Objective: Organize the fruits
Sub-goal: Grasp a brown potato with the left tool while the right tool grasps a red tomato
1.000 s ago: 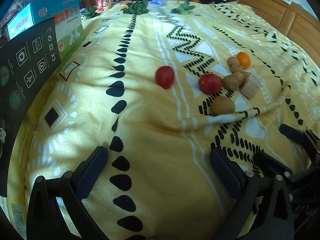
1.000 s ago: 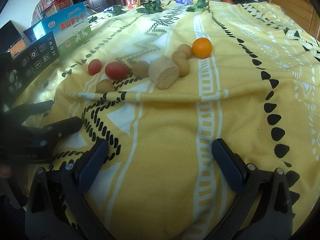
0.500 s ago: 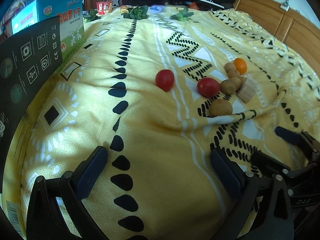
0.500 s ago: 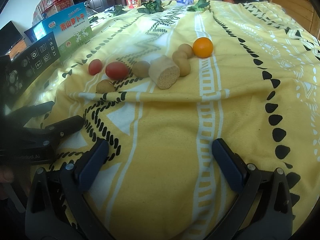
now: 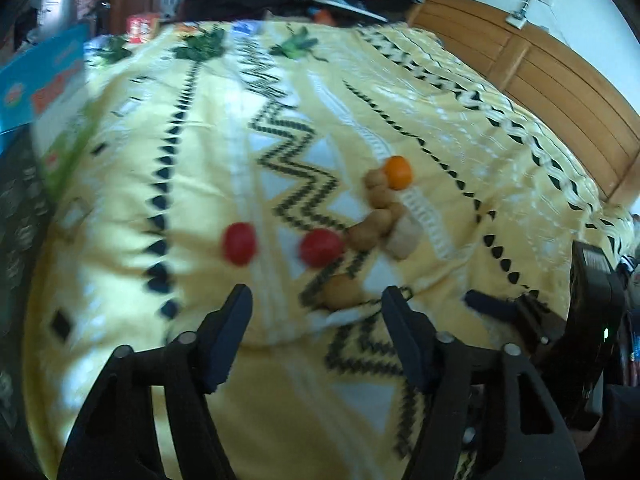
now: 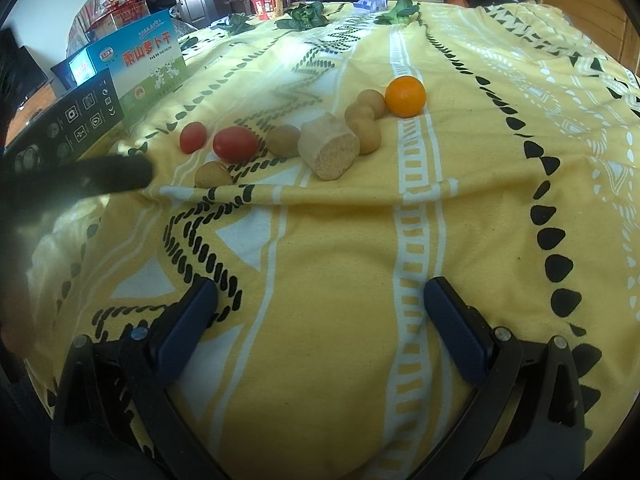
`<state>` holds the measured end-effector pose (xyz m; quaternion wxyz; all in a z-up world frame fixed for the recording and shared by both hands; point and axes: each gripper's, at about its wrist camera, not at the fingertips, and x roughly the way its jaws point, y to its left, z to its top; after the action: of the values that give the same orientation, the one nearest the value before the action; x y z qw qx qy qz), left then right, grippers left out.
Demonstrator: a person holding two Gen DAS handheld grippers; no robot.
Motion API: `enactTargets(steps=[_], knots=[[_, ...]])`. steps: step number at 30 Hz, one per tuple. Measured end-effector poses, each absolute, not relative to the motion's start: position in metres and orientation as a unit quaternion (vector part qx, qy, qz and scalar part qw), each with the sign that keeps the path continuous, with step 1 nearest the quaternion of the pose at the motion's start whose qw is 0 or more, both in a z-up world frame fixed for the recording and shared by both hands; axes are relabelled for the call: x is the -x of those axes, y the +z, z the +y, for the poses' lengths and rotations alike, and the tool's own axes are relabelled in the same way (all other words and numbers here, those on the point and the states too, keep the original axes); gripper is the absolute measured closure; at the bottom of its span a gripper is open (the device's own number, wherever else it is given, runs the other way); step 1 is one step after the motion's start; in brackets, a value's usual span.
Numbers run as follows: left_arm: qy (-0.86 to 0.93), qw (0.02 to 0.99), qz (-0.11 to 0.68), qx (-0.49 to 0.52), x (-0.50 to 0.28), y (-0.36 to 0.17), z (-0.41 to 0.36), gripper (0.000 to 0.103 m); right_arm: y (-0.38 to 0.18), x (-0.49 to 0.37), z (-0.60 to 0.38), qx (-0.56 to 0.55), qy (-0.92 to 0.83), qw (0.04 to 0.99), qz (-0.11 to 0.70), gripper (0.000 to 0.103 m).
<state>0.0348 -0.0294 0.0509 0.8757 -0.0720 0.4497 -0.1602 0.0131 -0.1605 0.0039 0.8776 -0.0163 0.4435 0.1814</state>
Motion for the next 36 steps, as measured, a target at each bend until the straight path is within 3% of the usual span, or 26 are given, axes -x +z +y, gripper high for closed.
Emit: enactTargets(steps=[4,6,14,18,21,24,28,36], knots=[[-0.171,0.864,0.467,0.075,-0.049,0.039,-0.042,0.049,0.004,-0.014,-0.161,0.014,0.183,0.877,0.443,0.0],[-0.175,0.857,0.478,0.076,-0.051,0.03,-0.048,0.059,0.004,-0.014,-0.161,0.013,0.184,0.878,0.443,0.0],[-0.178,0.856,0.48,0.072,-0.052,0.022,-0.053,0.076,0.004,-0.013,-0.161,0.017,0.182,0.877,0.444,0.0],[-0.184,0.862,0.466,0.072,-0.043,0.035,-0.047,0.076,0.012,-0.013,-0.166,0.007,0.196,0.868,0.457,0.0],[-0.177,0.87,0.453,0.077,-0.032,0.047,-0.034,0.076,0.032,-0.013,-0.176,-0.027,0.215,0.86,0.462,0.012],[-0.162,0.876,0.444,0.096,-0.022,0.053,-0.016,0.076,0.058,-0.011,-0.177,-0.031,0.229,0.871,0.433,0.014],[-0.145,0.882,0.436,0.105,-0.01,0.059,0.001,0.076,0.066,-0.032,-0.16,-0.036,0.268,0.856,0.44,0.049],[-0.12,0.883,0.438,0.117,-0.003,0.059,0.024,0.076,0.043,-0.073,-0.102,0.005,0.307,0.828,0.47,0.053]])
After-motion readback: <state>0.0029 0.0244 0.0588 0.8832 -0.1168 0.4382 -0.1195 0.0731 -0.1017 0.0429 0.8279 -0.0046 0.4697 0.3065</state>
